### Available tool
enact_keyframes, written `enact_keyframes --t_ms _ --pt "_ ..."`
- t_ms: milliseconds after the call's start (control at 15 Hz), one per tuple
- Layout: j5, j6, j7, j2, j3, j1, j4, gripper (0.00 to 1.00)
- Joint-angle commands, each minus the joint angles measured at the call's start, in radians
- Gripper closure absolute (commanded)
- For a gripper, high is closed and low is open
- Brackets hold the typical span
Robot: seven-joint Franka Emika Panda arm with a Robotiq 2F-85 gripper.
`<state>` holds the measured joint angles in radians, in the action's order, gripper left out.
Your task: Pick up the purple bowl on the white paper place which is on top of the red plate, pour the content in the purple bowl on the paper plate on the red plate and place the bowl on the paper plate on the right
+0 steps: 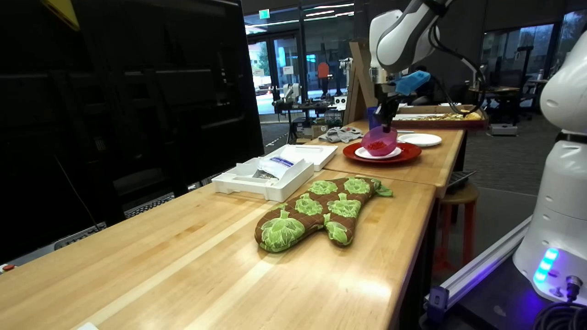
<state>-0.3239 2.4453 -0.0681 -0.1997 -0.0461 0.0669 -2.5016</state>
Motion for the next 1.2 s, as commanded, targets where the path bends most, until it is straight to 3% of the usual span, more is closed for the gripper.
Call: enact_keyframes --t_ms 0,1133 --pt "-0.027 -0.024 0.023 -0.067 0.012 0.011 -0.028 0.98" --pt "-0.420 -0.017 0.378 -0.140 0.090 0.079 -0.056 0.98"
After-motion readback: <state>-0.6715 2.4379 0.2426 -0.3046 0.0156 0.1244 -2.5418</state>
